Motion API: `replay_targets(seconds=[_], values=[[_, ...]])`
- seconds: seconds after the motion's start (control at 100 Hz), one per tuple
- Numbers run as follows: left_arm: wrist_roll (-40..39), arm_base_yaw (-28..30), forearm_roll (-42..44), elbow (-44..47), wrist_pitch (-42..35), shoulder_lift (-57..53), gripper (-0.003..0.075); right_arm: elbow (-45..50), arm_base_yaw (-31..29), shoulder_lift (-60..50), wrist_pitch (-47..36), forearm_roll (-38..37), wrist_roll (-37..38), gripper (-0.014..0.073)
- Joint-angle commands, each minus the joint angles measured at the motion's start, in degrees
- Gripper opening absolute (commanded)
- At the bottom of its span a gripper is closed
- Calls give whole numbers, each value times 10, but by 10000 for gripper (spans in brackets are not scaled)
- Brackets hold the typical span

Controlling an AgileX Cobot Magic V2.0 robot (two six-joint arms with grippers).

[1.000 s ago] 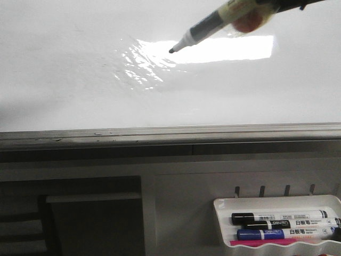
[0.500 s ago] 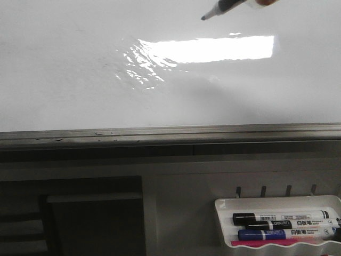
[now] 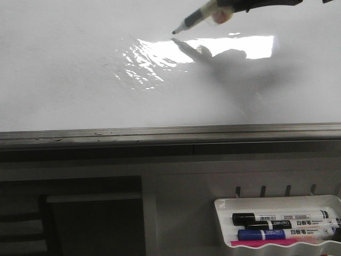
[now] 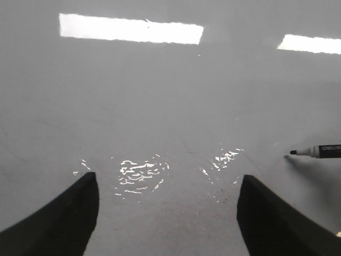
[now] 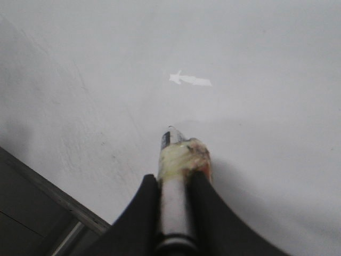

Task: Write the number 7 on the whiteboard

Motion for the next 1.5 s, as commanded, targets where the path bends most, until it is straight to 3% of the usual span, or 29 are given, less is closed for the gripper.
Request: replay_targets(seconds=[0.0,0.3,0.53,0.66,1.02,1.26,1.38,1.49], values=[[-3,1,-3,-16,-42,-5,491,-23,-2,6,1,23,-10,-48],[-3,1,-3,-16,-42,-5,491,-18,-10,-9,-31,12,2,-43],[-3,1,-3,-16,-42,-5,491,27,-68,-47,-35,7,12,-43],[-3,1,-3,-16,-43,-5,491,36,-99,-48,16,6,15,-43],[-3,1,-3,-16,-43,-5,491,96,-97,-42,105,-24,25,-43],[-3,1,-3,-20,-33,-5,491,100,-97,-64,220,-58,49,-43],[-3,-29,-1,-24,-28,-5,491,100,-97,-85,228,-93,100,-43],[-3,-96,45,-24,-28,0,491,79,-97,-89,243,-138,167,-43]])
